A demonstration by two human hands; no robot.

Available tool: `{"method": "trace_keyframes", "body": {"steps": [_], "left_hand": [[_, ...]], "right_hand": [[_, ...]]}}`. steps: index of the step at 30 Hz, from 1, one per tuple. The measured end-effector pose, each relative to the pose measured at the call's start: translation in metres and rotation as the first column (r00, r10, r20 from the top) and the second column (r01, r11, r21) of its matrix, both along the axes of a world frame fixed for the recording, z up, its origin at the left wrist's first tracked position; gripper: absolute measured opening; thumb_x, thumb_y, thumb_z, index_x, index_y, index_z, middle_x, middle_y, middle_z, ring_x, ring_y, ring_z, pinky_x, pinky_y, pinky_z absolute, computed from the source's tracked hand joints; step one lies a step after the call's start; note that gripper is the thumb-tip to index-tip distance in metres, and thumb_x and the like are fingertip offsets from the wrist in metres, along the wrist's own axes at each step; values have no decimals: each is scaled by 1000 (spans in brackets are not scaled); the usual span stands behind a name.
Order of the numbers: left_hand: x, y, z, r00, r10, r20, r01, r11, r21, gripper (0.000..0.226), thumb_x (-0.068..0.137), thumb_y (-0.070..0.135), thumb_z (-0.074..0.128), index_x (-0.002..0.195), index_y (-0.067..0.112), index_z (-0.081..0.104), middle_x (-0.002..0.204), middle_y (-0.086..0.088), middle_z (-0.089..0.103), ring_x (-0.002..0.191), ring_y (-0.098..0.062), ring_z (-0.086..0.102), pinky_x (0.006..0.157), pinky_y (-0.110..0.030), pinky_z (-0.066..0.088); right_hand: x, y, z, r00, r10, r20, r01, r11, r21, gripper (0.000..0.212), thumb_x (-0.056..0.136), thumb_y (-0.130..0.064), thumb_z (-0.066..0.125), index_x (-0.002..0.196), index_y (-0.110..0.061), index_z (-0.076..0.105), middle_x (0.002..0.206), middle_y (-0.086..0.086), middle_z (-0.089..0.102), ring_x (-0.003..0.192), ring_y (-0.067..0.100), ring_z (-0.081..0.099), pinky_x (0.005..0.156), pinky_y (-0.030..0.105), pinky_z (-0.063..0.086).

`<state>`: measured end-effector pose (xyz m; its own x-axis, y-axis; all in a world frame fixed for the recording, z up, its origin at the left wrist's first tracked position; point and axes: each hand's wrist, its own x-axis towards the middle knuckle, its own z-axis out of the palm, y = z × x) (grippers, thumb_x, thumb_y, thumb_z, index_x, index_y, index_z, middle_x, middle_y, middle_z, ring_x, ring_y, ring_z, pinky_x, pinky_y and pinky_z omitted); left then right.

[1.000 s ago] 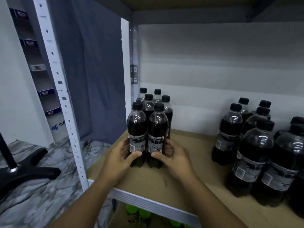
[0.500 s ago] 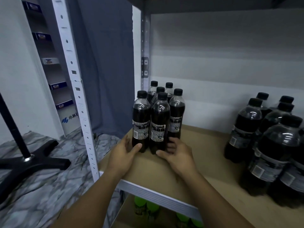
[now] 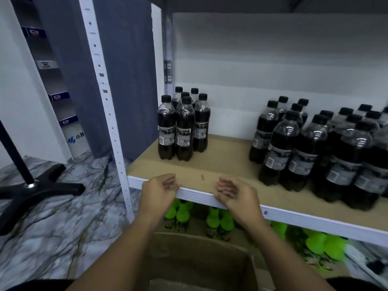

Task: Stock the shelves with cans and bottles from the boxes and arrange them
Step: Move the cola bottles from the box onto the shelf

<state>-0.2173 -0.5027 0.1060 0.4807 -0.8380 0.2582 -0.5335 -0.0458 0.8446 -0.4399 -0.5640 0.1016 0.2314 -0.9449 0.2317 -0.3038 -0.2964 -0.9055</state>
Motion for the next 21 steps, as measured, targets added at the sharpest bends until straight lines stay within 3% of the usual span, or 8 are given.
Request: {"method": "trace_keyframes", "body": {"steps": [3,6,10,13,15,17,19,21], "left_hand": [[-24,24,-14,988,-98,-120,100,995,11,34,91,15,78,124,6,73,117,-2,75,108,-10,70,104,-31,53],[-51,42,-41,931,-249,-268,281,955,89,39,89,0,75,127,-2,67,122,-10,72,110,-13,67,107,-33,51],[-71,67,-101,793,-501,-348,601,735,314,47,83,-12,75,128,-5,64,122,-18,70,111,-18,68,91,-20,56],[-77,88,-153,694,-625,-358,717,547,432,49,79,-19,74,126,-5,66,117,-18,72,95,-3,70,85,-16,55],[-82,104,-183,615,-687,-387,774,432,463,53,79,-26,66,128,-4,65,122,-24,70,93,3,70,84,-16,54],[-87,119,-205,566,-733,-377,785,341,517,56,78,-27,64,128,-1,66,125,-24,69,104,-6,70,88,-20,56],[-92,131,-217,529,-776,-343,778,281,562,60,73,-23,69,129,0,68,125,-19,70,116,-18,68,98,-28,56],[-97,141,-223,498,-794,-347,780,236,579,63,69,-17,77,128,4,70,125,-13,72,117,-21,68,102,-37,56]], "right_hand": [[-21,29,-2,999,22,35,-23,999,24,41,80,8,78,114,-10,65,97,9,70,83,12,66,81,20,56],[-41,55,-26,993,88,-83,-81,993,83,42,78,10,78,112,-10,67,98,10,71,90,16,68,84,22,57],[-70,78,-81,904,332,-269,-232,910,344,41,75,26,65,109,3,69,94,9,71,83,8,68,75,19,57],[-79,89,-110,687,569,-452,-374,811,451,49,70,20,66,114,-1,73,109,12,75,97,11,70,89,25,55],[-78,97,-119,497,668,-553,-420,743,521,49,72,18,63,113,-5,75,111,9,75,92,0,64,79,4,47],[-74,103,-129,344,740,-579,-464,669,580,45,76,16,60,114,-3,75,110,11,75,94,-4,56,68,-4,34],[-71,105,-149,179,762,-622,-482,619,620,42,77,13,63,113,-5,76,112,12,75,99,9,62,75,4,39],[-65,109,-168,78,756,-650,-462,605,648,40,76,7,70,110,-13,79,113,6,75,103,20,68,88,23,52]]}}
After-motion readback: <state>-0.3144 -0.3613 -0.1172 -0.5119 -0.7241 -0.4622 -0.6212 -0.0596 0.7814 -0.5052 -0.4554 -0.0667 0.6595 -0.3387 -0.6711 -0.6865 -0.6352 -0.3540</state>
